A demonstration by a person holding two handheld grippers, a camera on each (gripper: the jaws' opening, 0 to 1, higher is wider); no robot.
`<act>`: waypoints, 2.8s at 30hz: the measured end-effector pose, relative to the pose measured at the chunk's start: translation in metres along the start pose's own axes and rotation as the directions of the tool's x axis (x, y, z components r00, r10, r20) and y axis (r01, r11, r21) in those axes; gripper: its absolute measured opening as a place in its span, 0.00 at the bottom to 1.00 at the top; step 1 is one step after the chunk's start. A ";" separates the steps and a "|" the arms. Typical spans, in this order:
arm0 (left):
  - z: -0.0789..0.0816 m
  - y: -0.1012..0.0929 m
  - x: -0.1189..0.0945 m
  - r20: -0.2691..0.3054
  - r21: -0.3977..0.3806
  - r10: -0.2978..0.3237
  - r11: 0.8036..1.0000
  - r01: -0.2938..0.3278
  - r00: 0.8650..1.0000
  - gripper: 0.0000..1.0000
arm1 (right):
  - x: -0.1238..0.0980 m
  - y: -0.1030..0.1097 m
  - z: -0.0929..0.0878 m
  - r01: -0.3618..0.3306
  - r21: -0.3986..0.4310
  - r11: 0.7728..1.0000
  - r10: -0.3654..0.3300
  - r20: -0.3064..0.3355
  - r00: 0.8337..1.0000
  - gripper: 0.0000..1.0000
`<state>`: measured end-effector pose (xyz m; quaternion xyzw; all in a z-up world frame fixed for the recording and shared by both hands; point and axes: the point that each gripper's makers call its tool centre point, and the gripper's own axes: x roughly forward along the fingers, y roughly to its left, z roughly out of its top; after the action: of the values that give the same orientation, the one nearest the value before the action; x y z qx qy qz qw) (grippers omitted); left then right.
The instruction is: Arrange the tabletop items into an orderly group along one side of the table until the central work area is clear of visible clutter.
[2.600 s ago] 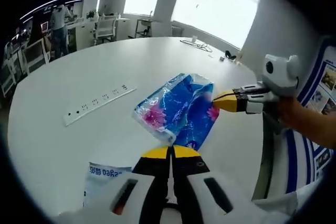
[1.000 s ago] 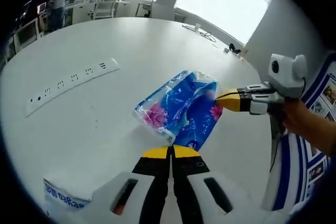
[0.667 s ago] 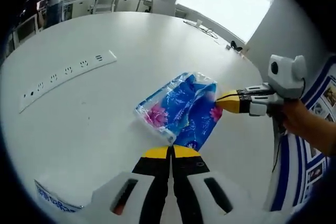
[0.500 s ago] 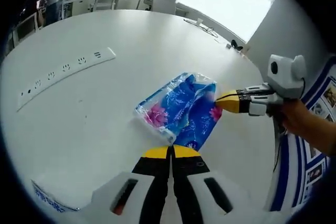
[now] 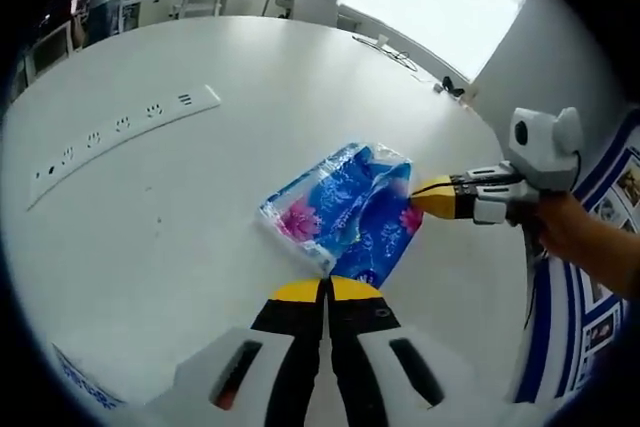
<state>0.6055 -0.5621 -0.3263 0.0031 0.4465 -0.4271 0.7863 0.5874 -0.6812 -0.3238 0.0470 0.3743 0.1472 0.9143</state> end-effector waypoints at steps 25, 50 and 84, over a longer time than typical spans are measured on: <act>0.000 -0.004 -0.004 0.009 0.035 0.001 0.999 -0.002 1.000 0.17 | -0.005 0.001 -0.002 -0.002 0.034 0.999 0.001 0.012 1.000 0.15; 0.018 -0.010 -0.027 0.055 0.039 0.021 0.999 -0.024 0.998 0.45 | -0.021 0.006 0.018 0.010 0.028 1.000 -0.011 0.052 0.999 0.26; 0.040 -0.006 -0.081 0.130 0.039 0.064 0.997 -0.070 0.989 0.67 | -0.049 0.036 0.069 -0.026 -0.043 0.999 0.032 0.151 0.988 0.48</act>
<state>0.6100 -0.5273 -0.2426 0.0077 0.3850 -0.4095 0.8271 0.5946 -0.6603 -0.2344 0.0448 0.2997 0.1639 0.9388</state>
